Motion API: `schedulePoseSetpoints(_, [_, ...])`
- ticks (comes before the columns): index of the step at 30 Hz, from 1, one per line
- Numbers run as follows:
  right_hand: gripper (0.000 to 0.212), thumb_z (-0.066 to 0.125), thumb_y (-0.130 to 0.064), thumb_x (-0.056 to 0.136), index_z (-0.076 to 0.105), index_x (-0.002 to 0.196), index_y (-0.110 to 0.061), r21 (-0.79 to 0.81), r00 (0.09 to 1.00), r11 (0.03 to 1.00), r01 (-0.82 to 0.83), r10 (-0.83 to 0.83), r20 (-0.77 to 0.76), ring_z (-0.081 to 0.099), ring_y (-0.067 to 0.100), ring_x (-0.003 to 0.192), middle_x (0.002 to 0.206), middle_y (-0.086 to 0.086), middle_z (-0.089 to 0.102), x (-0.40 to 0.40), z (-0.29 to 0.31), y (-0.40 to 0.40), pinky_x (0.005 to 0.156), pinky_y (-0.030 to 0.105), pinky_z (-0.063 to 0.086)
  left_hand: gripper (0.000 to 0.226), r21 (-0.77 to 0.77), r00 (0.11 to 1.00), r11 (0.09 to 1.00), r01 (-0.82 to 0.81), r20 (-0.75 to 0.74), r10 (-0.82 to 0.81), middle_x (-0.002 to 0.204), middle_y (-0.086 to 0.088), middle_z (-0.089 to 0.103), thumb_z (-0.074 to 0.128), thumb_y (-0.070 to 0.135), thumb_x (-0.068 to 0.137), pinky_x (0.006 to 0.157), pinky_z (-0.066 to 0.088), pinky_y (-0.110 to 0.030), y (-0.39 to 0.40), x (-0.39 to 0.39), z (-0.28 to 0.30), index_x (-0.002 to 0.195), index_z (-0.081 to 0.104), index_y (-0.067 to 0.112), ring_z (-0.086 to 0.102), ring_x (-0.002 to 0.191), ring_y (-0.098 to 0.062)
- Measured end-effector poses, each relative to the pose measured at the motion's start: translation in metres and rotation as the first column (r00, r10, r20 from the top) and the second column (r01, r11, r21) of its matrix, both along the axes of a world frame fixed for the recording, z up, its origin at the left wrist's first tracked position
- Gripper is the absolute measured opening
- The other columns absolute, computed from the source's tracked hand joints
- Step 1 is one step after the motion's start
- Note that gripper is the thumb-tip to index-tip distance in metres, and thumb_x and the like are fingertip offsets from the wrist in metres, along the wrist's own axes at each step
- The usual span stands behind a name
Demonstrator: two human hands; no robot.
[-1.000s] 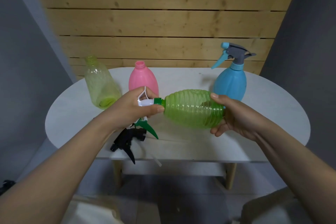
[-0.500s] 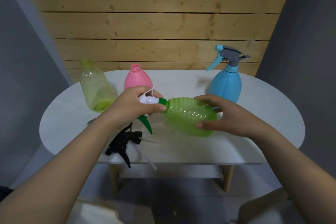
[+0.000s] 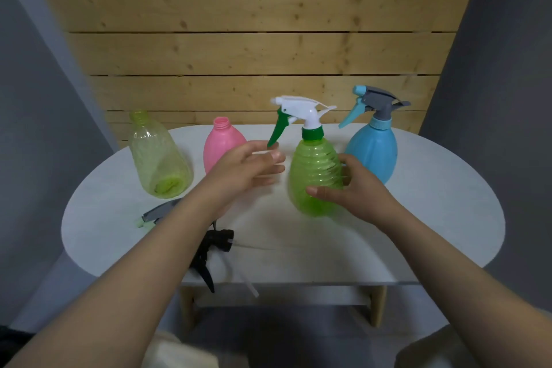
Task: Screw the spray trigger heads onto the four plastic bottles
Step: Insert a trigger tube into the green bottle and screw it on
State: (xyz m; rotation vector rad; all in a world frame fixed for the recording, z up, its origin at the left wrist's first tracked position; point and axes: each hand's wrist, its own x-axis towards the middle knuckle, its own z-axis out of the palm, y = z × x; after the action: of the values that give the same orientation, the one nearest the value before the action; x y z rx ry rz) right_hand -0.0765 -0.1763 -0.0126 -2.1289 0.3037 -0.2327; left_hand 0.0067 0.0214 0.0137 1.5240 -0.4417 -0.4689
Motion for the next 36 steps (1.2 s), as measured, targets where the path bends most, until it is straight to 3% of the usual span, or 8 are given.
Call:
schedulePoseSetpoints(7, [0.08,0.081,-0.043,0.065,0.041,0.13,-0.02,-0.021,0.991,0.994,0.107,-0.105,0.085,0.05,0.01,0.093,0.106,-0.011,0.051,0.022,-0.021,0.012,0.074,0.024,0.038,0.027,0.133,1.0,0.991,-0.001,0.019,-0.001,0.119,0.001,0.064,0.051,0.03,0.093,0.084,0.055,-0.033,-0.021,0.004,-0.019,0.119,0.057,0.03,0.06,0.11,-0.013])
schedulePoseSetpoints(11, [0.08,0.08,-0.04,0.067,0.038,0.133,-0.019,0.012,0.991,0.996,0.09,-0.09,0.103,0.05,0.008,0.093,0.107,-0.013,0.051,0.032,-0.026,0.016,0.061,0.009,0.034,0.033,0.152,0.999,0.988,-0.035,0.007,0.034,0.124,0.0,0.061,0.047,0.03,0.094,0.09,0.053,-0.038,-0.027,0.008,-0.023,0.126,0.053,0.033,0.058,0.113,-0.014])
schedulePoseSetpoints(16, [0.081,0.077,-0.036,0.073,0.033,0.139,-0.021,0.057,0.993,0.998,0.023,-0.029,0.112,0.05,0.009,0.1,0.115,-0.013,0.048,0.039,-0.028,0.015,0.082,0.026,0.041,0.037,0.192,0.998,0.98,-0.055,0.028,0.05,0.126,-0.004,0.058,0.047,0.036,0.092,0.092,0.052,-0.04,-0.03,0.01,-0.026,0.128,0.049,0.04,0.057,0.112,-0.015])
schedulePoseSetpoints(20, [0.082,0.075,-0.036,0.074,0.03,0.141,-0.021,0.053,0.993,0.999,-0.002,-0.004,0.116,0.052,0.014,0.109,0.121,-0.012,0.047,0.04,-0.028,0.016,0.086,0.029,0.043,0.039,0.201,0.998,0.978,-0.05,0.034,0.044,0.119,-0.004,0.058,0.048,0.038,0.091,0.09,0.053,-0.037,-0.031,0.01,-0.027,0.13,0.046,0.043,0.057,0.107,-0.012])
schedulePoseSetpoints(25, [0.094,0.074,-0.041,0.074,0.02,0.146,-0.015,0.054,0.999,0.999,-0.004,0.002,0.036,0.049,0.026,0.126,0.142,0.004,0.046,0.038,-0.026,0.017,0.101,0.047,0.043,0.046,0.203,0.998,0.978,-0.042,0.056,0.031,0.107,0.0,0.055,0.049,0.037,0.092,0.092,0.052,-0.038,-0.03,0.007,-0.027,0.137,0.04,0.038,0.055,0.09,-0.003])
schedulePoseSetpoints(29, [0.097,0.073,-0.045,0.074,0.017,0.147,-0.011,0.053,0.996,0.996,0.071,-0.067,-0.066,0.048,0.028,0.127,0.144,0.009,0.045,0.031,-0.022,0.016,0.098,0.037,0.041,0.039,0.23,0.993,0.969,-0.09,0.101,0.068,0.116,0.003,0.055,0.049,0.034,0.092,0.089,0.053,-0.035,-0.024,0.001,-0.027,0.131,0.047,0.03,0.056,0.094,-0.001])
schedulePoseSetpoints(32, [0.078,0.072,-0.045,0.075,0.036,0.134,-0.009,0.007,0.982,0.985,0.17,-0.169,-0.09,0.056,0.023,0.109,0.127,0.012,0.057,0.016,-0.019,0.018,0.078,0.026,0.04,0.016,0.258,0.974,0.956,-0.137,0.209,0.083,0.109,0.002,0.062,0.048,0.028,0.093,0.082,0.053,-0.031,-0.013,-0.004,-0.024,0.104,0.058,0.033,0.061,0.096,-0.01])
schedulePoseSetpoints(36, [0.038,0.072,-0.039,0.077,0.052,0.1,-0.016,0.035,0.994,0.994,0.106,-0.104,-0.038,0.056,0.013,0.075,0.082,-0.003,0.063,0.0,-0.012,0.03,0.054,0.02,0.036,0.025,0.347,0.918,0.921,-0.174,0.397,0.024,0.092,0.019,0.066,0.05,0.018,0.091,0.076,0.047,-0.019,0.009,-0.013,-0.02,0.081,0.062,0.038,0.063,0.09,-0.007])
